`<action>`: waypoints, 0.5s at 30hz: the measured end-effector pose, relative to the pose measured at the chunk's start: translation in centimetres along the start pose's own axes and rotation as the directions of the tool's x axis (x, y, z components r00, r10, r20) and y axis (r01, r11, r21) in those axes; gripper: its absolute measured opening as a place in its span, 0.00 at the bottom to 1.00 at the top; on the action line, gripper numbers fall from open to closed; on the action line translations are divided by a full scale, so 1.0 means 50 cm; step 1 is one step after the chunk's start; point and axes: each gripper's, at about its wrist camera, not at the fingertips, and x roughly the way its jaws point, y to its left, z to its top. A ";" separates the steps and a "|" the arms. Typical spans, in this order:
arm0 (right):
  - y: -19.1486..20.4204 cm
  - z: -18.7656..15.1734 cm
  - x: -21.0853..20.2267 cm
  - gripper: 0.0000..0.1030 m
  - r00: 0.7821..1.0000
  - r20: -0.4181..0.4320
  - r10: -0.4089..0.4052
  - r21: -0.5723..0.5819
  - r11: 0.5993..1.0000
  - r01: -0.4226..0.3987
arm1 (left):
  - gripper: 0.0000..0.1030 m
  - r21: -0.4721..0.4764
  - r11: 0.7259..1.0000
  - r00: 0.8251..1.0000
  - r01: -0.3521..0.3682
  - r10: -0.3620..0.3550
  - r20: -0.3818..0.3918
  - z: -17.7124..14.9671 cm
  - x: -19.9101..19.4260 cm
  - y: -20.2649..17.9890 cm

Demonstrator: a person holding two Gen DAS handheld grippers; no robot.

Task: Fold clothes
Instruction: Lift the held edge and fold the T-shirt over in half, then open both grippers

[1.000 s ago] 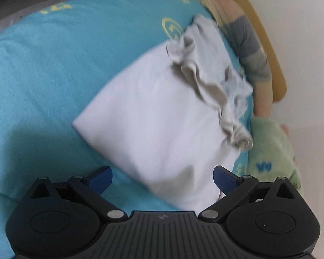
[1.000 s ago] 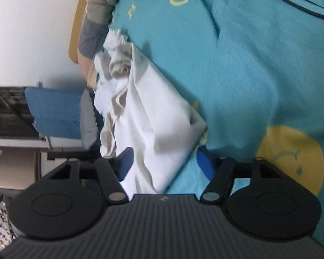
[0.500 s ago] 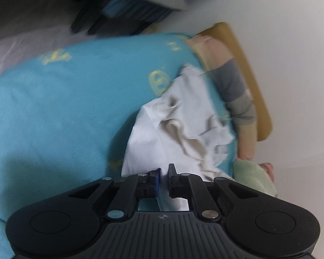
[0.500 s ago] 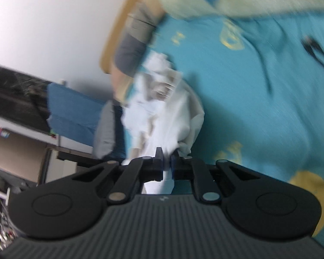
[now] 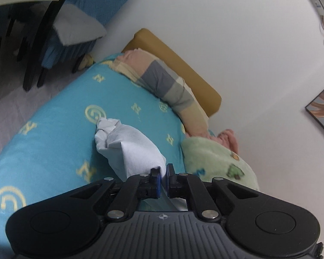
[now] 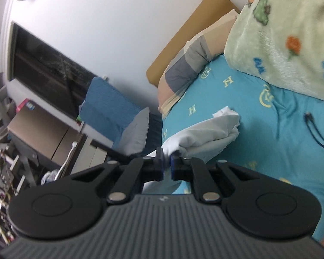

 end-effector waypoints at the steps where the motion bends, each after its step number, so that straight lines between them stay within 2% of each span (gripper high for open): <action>1: 0.006 -0.006 -0.026 0.09 1.000 -0.002 0.005 -0.007 1.000 -0.005 | 0.05 -0.007 1.000 1.000 0.009 -0.009 -0.001 -0.023 -0.020 0.007; 3: 0.011 -0.018 -0.064 0.09 1.000 -0.002 0.007 -0.018 1.000 -0.007 | 0.05 -0.027 0.999 0.999 0.029 -0.028 0.016 -0.068 -0.051 0.027; 5: 0.001 -0.032 -0.065 0.09 1.000 0.009 -0.008 -0.017 1.000 0.008 | 0.05 -0.058 0.997 0.997 0.053 -0.050 0.055 -0.111 -0.070 0.051; 7: -0.009 -0.046 -0.067 0.09 1.000 0.021 -0.023 -0.016 1.000 0.024 | 0.05 -0.073 0.996 0.995 0.046 -0.039 0.097 -0.144 -0.072 0.065; 11: -0.027 -0.061 -0.059 0.09 0.998 0.043 -0.054 -0.004 0.999 0.055 | 0.05 -0.089 0.996 0.996 0.004 0.004 0.089 -0.110 0.005 0.057; 15: -0.022 0.014 0.049 0.10 0.993 0.063 -0.102 0.021 0.995 0.101 | 0.05 -0.078 0.994 0.994 -0.080 0.085 0.064 -0.030 0.128 0.039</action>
